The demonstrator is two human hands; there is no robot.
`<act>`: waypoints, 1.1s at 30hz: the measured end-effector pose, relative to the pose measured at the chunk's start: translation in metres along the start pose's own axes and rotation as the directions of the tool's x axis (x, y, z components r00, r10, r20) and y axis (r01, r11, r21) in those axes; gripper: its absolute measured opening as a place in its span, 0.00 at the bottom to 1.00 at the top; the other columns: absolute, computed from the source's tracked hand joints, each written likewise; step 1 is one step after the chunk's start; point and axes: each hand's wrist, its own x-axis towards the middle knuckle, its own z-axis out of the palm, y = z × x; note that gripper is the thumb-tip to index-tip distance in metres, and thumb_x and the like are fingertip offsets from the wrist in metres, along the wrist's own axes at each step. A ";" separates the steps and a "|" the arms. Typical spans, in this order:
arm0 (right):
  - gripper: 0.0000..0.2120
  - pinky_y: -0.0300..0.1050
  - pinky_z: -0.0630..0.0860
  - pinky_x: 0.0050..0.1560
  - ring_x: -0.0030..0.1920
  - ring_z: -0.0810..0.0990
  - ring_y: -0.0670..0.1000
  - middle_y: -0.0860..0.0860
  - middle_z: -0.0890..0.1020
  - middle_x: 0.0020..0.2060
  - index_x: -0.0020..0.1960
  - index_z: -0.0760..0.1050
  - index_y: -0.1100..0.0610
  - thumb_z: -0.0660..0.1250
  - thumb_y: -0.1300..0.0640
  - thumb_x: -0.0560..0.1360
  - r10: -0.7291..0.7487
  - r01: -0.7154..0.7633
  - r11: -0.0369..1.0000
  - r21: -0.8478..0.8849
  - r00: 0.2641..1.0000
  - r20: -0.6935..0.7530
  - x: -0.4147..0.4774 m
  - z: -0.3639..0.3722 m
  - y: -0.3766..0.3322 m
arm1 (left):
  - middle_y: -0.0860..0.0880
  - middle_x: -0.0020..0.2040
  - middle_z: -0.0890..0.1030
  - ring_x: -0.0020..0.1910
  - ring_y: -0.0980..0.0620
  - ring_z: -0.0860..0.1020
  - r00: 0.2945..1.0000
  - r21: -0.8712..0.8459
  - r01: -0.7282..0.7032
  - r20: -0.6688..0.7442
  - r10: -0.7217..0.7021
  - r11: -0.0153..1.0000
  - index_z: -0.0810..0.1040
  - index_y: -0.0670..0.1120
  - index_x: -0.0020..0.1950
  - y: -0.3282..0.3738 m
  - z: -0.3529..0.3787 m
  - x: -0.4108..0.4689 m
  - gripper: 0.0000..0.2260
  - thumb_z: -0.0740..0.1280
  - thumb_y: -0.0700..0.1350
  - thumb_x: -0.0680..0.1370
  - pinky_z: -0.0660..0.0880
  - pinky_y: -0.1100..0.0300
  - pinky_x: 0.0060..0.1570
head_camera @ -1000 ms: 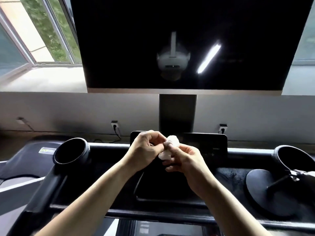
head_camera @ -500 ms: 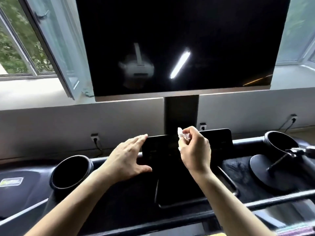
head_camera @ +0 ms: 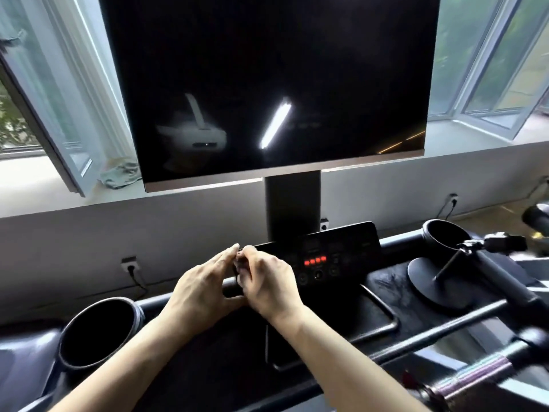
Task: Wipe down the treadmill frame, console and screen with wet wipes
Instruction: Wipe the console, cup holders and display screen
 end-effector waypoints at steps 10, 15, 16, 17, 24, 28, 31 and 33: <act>0.06 0.48 0.79 0.41 0.42 0.80 0.53 0.49 0.75 0.47 0.48 0.78 0.52 0.65 0.61 0.78 0.162 -0.189 0.981 -0.046 0.925 -0.343 0.002 -0.011 0.037 | 0.60 0.79 0.66 0.74 0.59 0.69 0.995 -0.007 -0.054 0.078 0.054 0.999 0.59 0.55 0.83 -0.008 -0.010 0.008 0.48 0.78 0.64 0.68 0.65 0.63 0.72; 0.06 0.47 0.78 0.46 0.45 0.78 0.52 0.51 0.76 0.46 0.51 0.79 0.57 0.64 0.61 0.78 -0.063 0.060 0.998 -0.020 0.982 -0.179 0.005 0.025 -0.004 | 0.64 0.68 0.75 0.61 0.64 0.77 0.999 -0.138 -0.025 0.039 0.030 0.990 0.67 0.60 0.76 -0.008 -0.002 0.003 0.40 0.71 0.65 0.65 0.76 0.57 0.62; 0.05 0.48 0.78 0.47 0.46 0.79 0.53 0.52 0.76 0.47 0.52 0.79 0.58 0.65 0.60 0.79 -0.095 0.091 0.995 -0.033 0.983 -0.155 0.006 0.024 -0.002 | 0.64 0.67 0.76 0.58 0.64 0.78 0.999 -0.148 -0.013 0.032 0.018 0.989 0.67 0.60 0.76 -0.006 -0.002 0.003 0.40 0.70 0.65 0.64 0.76 0.57 0.60; 0.06 0.48 0.78 0.48 0.47 0.79 0.53 0.52 0.76 0.48 0.53 0.79 0.57 0.65 0.60 0.79 -0.129 0.123 0.991 -0.053 0.982 -0.135 0.006 0.021 0.003 | 0.63 0.68 0.75 0.57 0.64 0.78 0.999 -0.143 -0.006 0.030 0.010 0.990 0.67 0.59 0.76 -0.005 0.000 0.003 0.41 0.72 0.66 0.64 0.76 0.58 0.61; 0.04 0.48 0.78 0.43 0.42 0.81 0.54 0.48 0.79 0.45 0.50 0.76 0.52 0.63 0.58 0.80 0.173 -0.195 0.980 -0.038 0.932 -0.319 -0.004 -0.020 0.064 | 0.59 0.77 0.68 0.67 0.57 0.76 0.997 -0.083 0.024 0.070 -0.019 0.996 0.59 0.54 0.82 -0.008 0.005 0.002 0.50 0.79 0.61 0.66 0.69 0.61 0.68; 0.06 0.46 0.76 0.48 0.47 0.81 0.52 0.48 0.81 0.47 0.53 0.78 0.52 0.62 0.57 0.81 0.181 -0.178 0.983 0.040 0.926 -0.330 -0.006 -0.002 0.035 | 0.58 0.78 0.65 0.67 0.56 0.75 0.996 -0.064 0.021 0.087 -0.015 0.998 0.56 0.52 0.83 -0.004 0.004 0.001 0.53 0.80 0.61 0.66 0.70 0.61 0.65; 0.06 0.44 0.76 0.48 0.47 0.80 0.50 0.47 0.81 0.47 0.53 0.78 0.53 0.64 0.61 0.79 0.021 -0.002 0.994 0.110 0.985 -0.172 -0.015 0.014 0.006 | 0.56 0.77 0.65 0.65 0.52 0.77 0.996 -0.084 0.021 0.084 -0.014 0.996 0.56 0.50 0.83 -0.001 0.008 -0.001 0.52 0.81 0.57 0.66 0.73 0.57 0.63; 0.06 0.46 0.77 0.41 0.42 0.79 0.51 0.47 0.79 0.44 0.49 0.78 0.52 0.67 0.63 0.77 -0.095 0.102 0.991 0.088 0.992 -0.077 -0.024 0.019 0.001 | 0.55 0.76 0.65 0.64 0.48 0.78 0.997 -0.086 0.012 0.078 -0.005 0.996 0.56 0.50 0.83 -0.002 0.010 -0.003 0.50 0.80 0.52 0.67 0.73 0.57 0.60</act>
